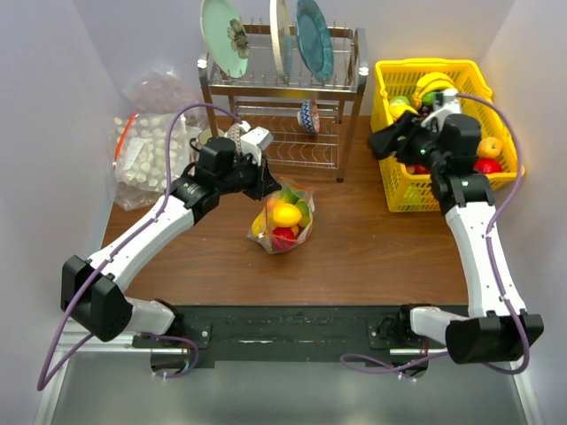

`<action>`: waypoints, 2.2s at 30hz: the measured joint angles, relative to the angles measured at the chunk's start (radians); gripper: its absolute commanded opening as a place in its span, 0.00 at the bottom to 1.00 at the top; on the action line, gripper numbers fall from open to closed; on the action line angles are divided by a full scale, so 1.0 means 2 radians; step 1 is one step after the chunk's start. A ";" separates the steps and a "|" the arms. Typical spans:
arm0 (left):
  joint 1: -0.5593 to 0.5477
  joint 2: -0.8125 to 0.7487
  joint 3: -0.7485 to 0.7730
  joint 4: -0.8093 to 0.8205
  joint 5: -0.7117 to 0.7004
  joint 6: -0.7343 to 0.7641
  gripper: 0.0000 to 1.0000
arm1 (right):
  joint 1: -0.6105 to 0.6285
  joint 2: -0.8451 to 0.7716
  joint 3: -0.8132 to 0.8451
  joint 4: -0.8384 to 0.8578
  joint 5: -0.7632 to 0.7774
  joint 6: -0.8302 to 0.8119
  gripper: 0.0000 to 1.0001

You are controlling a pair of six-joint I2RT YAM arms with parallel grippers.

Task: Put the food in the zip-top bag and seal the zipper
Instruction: Place the fake fruit in the zipper food storage bag, then zip the zipper food storage bag at the center of the board.

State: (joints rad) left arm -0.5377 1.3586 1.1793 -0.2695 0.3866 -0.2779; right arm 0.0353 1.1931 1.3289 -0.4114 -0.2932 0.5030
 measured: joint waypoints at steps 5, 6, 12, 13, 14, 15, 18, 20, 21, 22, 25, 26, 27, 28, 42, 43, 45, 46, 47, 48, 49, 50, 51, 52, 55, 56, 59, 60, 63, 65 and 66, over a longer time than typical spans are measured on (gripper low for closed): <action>0.000 0.000 0.000 0.000 0.000 0.000 0.00 | 0.110 -0.014 -0.010 0.001 -0.044 -0.014 0.45; 0.000 0.000 0.000 0.000 0.000 0.000 0.00 | 0.128 -0.013 -0.012 0.001 -0.048 -0.017 0.45; 0.000 0.000 0.002 -0.003 -0.001 0.000 0.00 | 0.231 0.014 -0.024 0.000 -0.055 -0.042 0.45; 0.000 0.000 0.003 -0.005 -0.003 0.000 0.00 | 0.255 0.021 -0.026 0.000 -0.055 -0.047 0.45; 0.000 0.000 0.004 -0.006 -0.003 0.000 0.00 | 0.267 0.028 -0.028 0.000 -0.054 -0.051 0.45; 0.000 0.000 0.006 -0.007 -0.004 0.000 0.00 | 0.281 0.036 -0.030 0.000 -0.051 -0.054 0.45; 0.000 0.000 0.011 -0.013 -0.006 0.000 0.00 | 0.312 0.059 -0.030 -0.001 -0.038 -0.067 0.46; 0.000 0.000 0.013 -0.016 -0.008 0.000 0.00 | 0.326 0.073 -0.030 -0.006 -0.023 -0.077 0.47; 0.000 0.001 0.014 -0.017 -0.009 0.000 0.00 | 0.335 0.081 -0.030 -0.011 -0.013 -0.082 0.48; 0.000 0.001 0.015 -0.018 -0.009 0.000 0.00 | 0.341 0.089 -0.030 -0.017 -0.001 -0.088 0.52; 0.000 0.002 0.018 -0.022 -0.011 0.000 0.00 | 0.353 0.108 -0.029 -0.034 0.038 -0.100 0.75; 0.000 0.002 0.019 -0.024 -0.012 0.000 0.00 | 0.354 0.111 -0.029 -0.039 0.047 -0.103 0.83; 0.000 0.002 0.020 -0.025 -0.012 0.000 0.00 | 0.356 0.114 -0.029 -0.046 0.063 -0.106 0.93; 0.000 0.003 0.021 -0.025 -0.013 0.000 0.00 | 0.356 0.114 -0.029 -0.051 0.070 -0.107 0.96; 0.000 0.013 0.028 -0.031 -0.014 0.000 0.00 | 0.363 0.039 -0.026 -0.088 0.172 -0.111 0.68; 0.000 0.013 0.028 -0.031 -0.014 0.000 0.00 | 0.363 0.031 -0.026 -0.090 0.179 -0.110 0.66; 0.000 0.014 0.029 -0.031 -0.014 0.000 0.00 | 0.363 0.021 -0.026 -0.094 0.190 -0.106 0.61; 0.000 0.014 0.030 -0.031 -0.014 0.000 0.00 | 0.363 0.019 -0.026 -0.095 0.193 -0.104 0.59; 0.000 0.015 0.030 -0.031 -0.014 0.000 0.00 | 0.363 0.020 -0.028 -0.095 0.195 -0.103 0.58; 0.000 0.015 0.031 -0.031 -0.014 0.000 0.00 | 0.363 0.021 -0.032 -0.094 0.195 -0.101 0.56; 0.000 0.016 0.031 -0.031 -0.014 0.000 0.00 | 0.363 0.023 -0.040 -0.093 0.194 -0.099 0.55; 0.000 0.016 0.031 -0.031 -0.014 0.000 0.00 | 0.363 0.025 -0.049 -0.091 0.194 -0.097 0.54; 0.000 0.016 0.031 -0.031 -0.014 0.000 0.00 | 0.363 0.028 -0.058 -0.090 0.193 -0.094 0.50; 0.000 0.016 0.032 -0.031 -0.014 0.000 0.00 | 0.363 0.033 -0.066 -0.089 0.192 -0.092 0.47; 0.000 0.016 0.032 -0.032 -0.014 0.000 0.00 | 0.363 0.053 -0.080 -0.088 0.190 -0.087 0.20; 0.000 0.016 0.033 -0.033 -0.014 0.000 0.00 | 0.363 0.061 -0.082 -0.088 0.189 -0.084 0.07; 0.000 0.016 0.035 -0.037 -0.014 0.000 0.00 | 0.363 0.079 -0.082 -0.085 0.187 -0.080 0.00; 0.000 0.016 0.036 -0.039 -0.014 0.000 0.00 | 0.363 0.080 -0.082 -0.085 0.185 -0.079 0.00; 0.000 0.016 0.036 -0.041 -0.014 0.000 0.00 | 0.363 0.077 -0.081 -0.081 0.182 -0.072 0.00; 0.000 0.016 0.036 -0.042 -0.011 0.000 0.07 | 0.361 0.074 -0.076 -0.083 0.186 -0.063 0.00; 0.000 0.016 0.036 -0.042 -0.009 0.000 0.18 | 0.359 0.074 -0.071 -0.083 0.187 -0.057 0.00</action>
State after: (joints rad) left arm -0.5369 1.3903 1.2510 -0.3527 0.3691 -0.2775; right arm 0.7532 1.3418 1.1870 -0.5774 0.0803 0.3889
